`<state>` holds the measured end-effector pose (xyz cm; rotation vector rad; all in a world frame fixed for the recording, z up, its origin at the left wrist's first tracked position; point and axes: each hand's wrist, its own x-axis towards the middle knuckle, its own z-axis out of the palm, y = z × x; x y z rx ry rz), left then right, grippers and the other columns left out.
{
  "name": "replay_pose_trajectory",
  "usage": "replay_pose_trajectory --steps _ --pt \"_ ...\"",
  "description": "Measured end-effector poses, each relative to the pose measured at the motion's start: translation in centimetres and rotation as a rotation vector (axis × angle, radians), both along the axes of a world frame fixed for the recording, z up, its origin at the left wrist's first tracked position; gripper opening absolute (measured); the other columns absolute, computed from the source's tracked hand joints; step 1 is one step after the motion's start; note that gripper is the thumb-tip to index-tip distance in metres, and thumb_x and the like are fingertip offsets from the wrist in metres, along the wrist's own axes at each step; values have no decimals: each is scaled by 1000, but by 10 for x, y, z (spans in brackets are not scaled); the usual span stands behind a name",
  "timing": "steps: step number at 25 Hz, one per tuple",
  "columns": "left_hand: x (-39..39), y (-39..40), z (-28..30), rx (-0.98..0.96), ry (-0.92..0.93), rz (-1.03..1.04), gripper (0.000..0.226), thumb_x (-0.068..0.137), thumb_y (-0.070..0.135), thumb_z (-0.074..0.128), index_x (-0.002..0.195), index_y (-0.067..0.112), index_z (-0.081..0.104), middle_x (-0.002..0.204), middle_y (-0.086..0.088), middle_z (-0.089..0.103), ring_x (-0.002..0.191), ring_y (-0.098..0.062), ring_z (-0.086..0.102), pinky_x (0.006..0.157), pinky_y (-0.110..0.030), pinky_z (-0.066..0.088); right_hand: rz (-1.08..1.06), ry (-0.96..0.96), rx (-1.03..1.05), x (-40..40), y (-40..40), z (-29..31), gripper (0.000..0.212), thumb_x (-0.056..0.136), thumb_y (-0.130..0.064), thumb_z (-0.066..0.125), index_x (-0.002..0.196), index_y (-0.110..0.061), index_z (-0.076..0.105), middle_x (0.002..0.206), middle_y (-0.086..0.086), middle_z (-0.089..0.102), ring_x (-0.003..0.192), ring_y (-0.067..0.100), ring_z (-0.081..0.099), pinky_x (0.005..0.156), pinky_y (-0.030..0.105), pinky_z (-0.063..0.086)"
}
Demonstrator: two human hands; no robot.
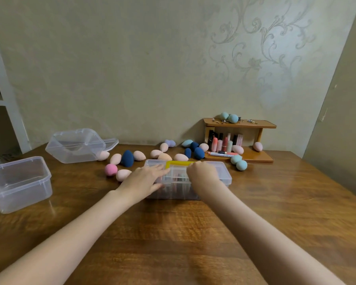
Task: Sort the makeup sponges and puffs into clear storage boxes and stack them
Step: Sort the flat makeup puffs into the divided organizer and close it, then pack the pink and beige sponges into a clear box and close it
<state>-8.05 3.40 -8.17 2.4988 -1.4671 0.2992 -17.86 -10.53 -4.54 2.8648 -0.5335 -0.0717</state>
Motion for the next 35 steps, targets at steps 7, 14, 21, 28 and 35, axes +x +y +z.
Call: replay_pose_trajectory --steps 7,14,21,28,35 --pt "-13 -48 12 44 -14 -66 57 88 25 63 140 29 42 141 0 51 122 -21 53 95 -32 48 -72 125 -167 -2 -34 0 34 86 -9 60 118 1 57 112 17 63 98 31 66 84 36 58" --pt "-54 -162 16 95 2 -238 53 89 21 60 140 23 43 138 -4 55 121 -21 55 98 -36 49 -328 228 -143 -52 -124 2 37 86 -7 59 122 2 54 117 20 61 104 34 65 86 36 57" --pt "-87 -229 8 123 39 -250 57 93 18 53 146 18 31 154 -7 30 140 -24 34 110 -37 38 -465 204 -222 -88 -170 5 29 88 -8 58 116 -1 60 113 14 65 99 26 66 86 36 57" --pt "-60 -156 18 -104 -17 -245 56 88 9 54 142 17 39 151 1 36 139 -18 32 116 -34 21 -131 -67 -5 -48 -119 19 40 96 -10 42 136 -10 43 139 11 45 125 31 50 98 39 44" --pt "27 25 26 -79 -68 308 45 88 16 48 133 22 48 143 2 41 131 -22 37 109 -33 21 340 -132 197 84 16 -6 37 90 -6 45 126 -11 42 127 14 49 119 32 50 86 36 42"
